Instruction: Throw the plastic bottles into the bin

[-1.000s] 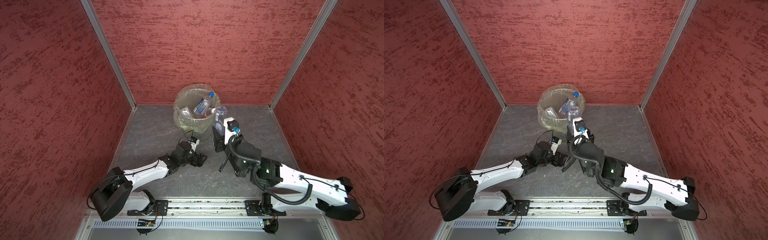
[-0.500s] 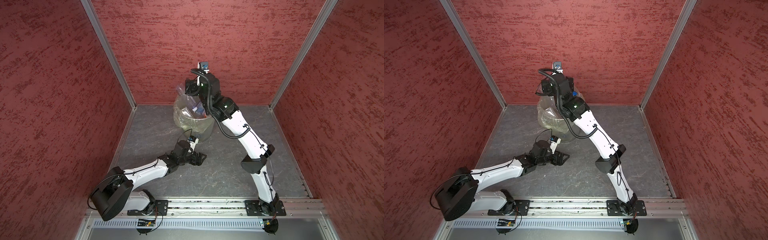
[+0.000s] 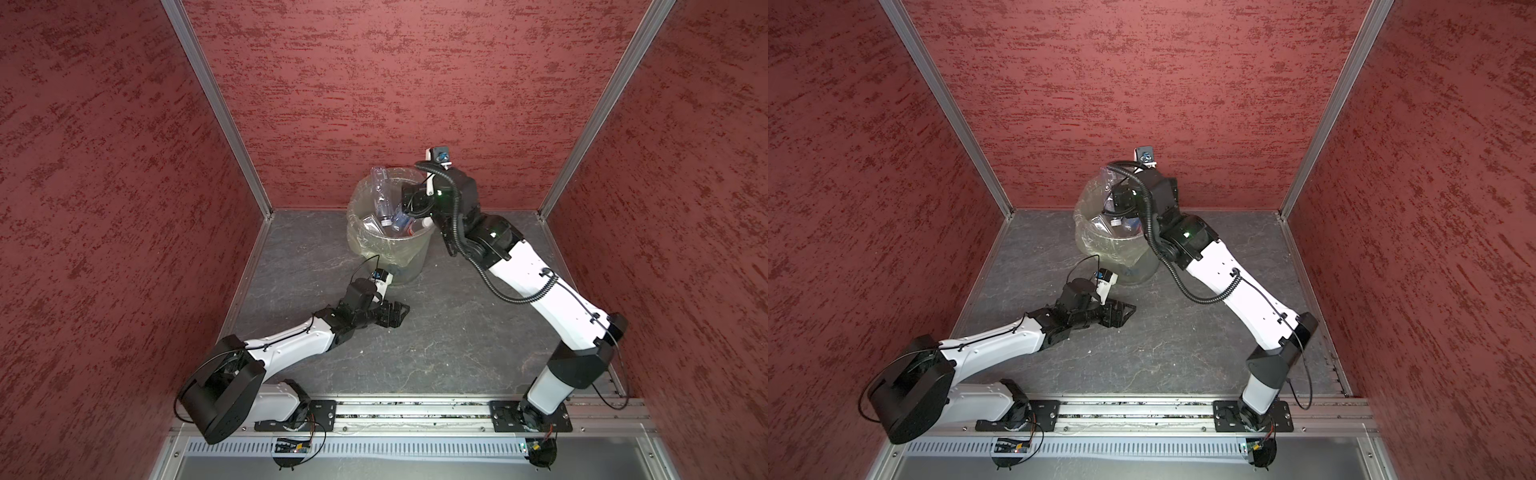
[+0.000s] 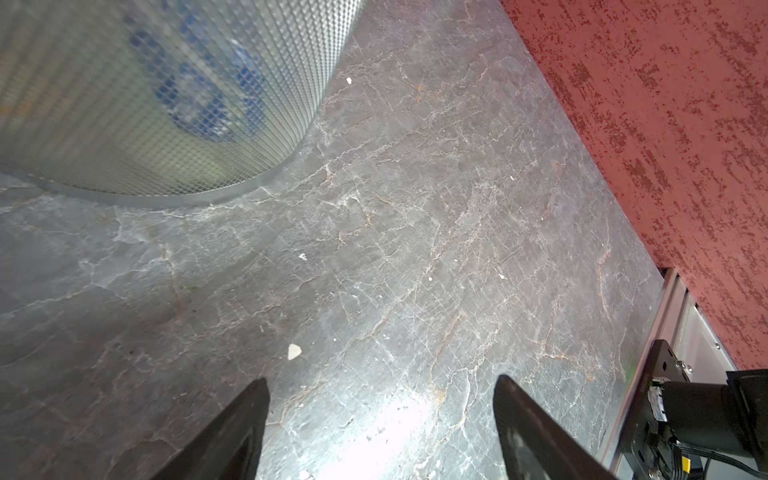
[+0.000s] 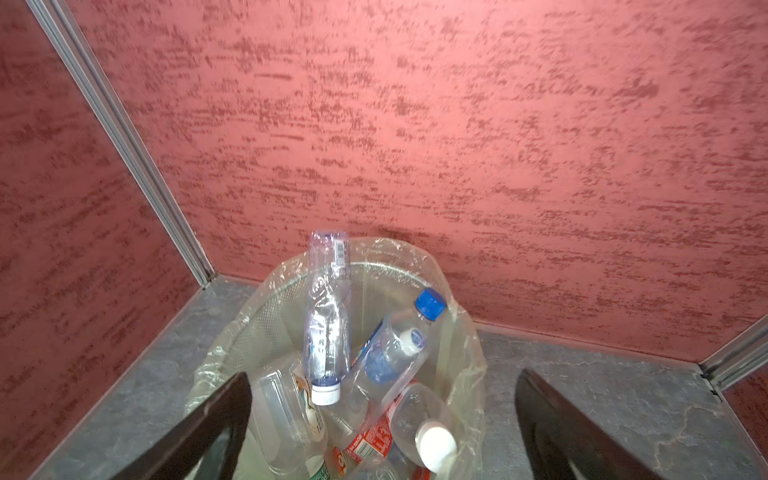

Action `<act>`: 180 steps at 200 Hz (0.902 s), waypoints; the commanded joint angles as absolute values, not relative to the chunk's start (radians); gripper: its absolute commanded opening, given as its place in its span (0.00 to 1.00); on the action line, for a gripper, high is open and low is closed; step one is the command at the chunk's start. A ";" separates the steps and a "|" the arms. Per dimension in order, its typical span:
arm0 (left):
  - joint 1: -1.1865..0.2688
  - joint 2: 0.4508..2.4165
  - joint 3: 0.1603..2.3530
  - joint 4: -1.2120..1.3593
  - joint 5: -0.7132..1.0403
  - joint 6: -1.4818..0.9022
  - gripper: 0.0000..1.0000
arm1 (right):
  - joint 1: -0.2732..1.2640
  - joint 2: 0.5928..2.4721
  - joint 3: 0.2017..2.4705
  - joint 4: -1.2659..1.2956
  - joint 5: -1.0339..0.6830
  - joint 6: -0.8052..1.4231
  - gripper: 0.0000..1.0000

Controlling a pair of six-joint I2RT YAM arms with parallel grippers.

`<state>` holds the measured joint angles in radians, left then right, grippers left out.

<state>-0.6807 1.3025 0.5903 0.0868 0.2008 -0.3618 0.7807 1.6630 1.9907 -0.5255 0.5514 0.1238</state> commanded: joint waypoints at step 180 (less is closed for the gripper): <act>-0.631 1.046 0.568 -0.120 0.072 -0.356 0.99 | 0.574 1.229 1.369 -0.450 0.460 0.263 0.99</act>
<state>-0.6407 1.1030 0.5442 -0.0429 0.1078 -0.3653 0.5987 1.2625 1.4052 -0.4694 0.4747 0.2436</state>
